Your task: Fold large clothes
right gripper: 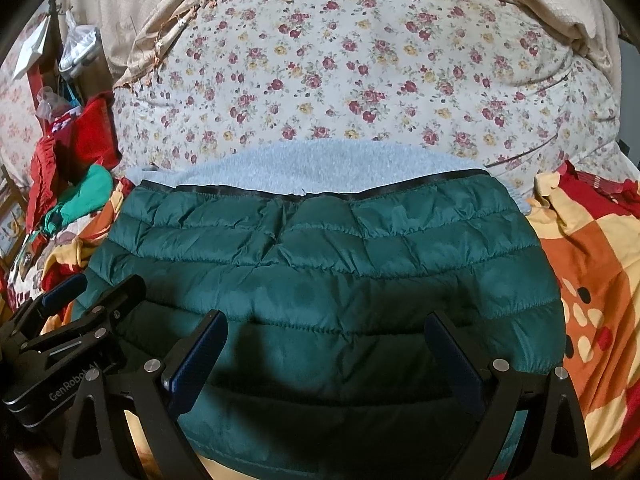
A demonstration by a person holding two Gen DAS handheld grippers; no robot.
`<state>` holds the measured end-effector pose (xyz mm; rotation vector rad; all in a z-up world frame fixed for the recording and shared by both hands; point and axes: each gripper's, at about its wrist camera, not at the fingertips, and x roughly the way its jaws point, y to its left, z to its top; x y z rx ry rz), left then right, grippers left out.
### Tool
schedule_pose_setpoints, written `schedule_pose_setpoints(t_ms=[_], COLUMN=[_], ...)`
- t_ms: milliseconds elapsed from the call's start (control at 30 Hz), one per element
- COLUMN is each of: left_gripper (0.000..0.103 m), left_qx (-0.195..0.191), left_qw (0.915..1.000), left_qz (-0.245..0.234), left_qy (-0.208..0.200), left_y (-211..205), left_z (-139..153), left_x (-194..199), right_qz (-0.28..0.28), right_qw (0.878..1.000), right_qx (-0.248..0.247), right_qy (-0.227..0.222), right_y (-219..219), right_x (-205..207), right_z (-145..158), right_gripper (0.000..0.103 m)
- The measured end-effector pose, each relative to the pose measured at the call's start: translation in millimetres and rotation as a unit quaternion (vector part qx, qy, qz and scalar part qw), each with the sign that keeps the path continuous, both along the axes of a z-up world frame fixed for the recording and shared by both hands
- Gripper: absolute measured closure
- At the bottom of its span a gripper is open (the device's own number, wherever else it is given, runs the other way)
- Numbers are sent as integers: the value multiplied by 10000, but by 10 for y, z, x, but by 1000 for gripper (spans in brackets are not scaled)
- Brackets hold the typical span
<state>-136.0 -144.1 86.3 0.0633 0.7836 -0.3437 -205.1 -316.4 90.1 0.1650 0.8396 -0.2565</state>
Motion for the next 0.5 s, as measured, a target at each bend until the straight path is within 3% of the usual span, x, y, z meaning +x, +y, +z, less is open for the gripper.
schedule_pose_setpoints(t_ms=[500], left_gripper=[15], left_qx=[-2], left_qw=[9999], left_qz=[-117], left_qy=[-110], left_y=[7], left_z=[9], left_x=[16], right_qz=[104], right_qw=[9998], right_qx=[93], right_qy=[133], right_y=[-8], right_x=[65], right_z=[-67], right_gripper=[5])
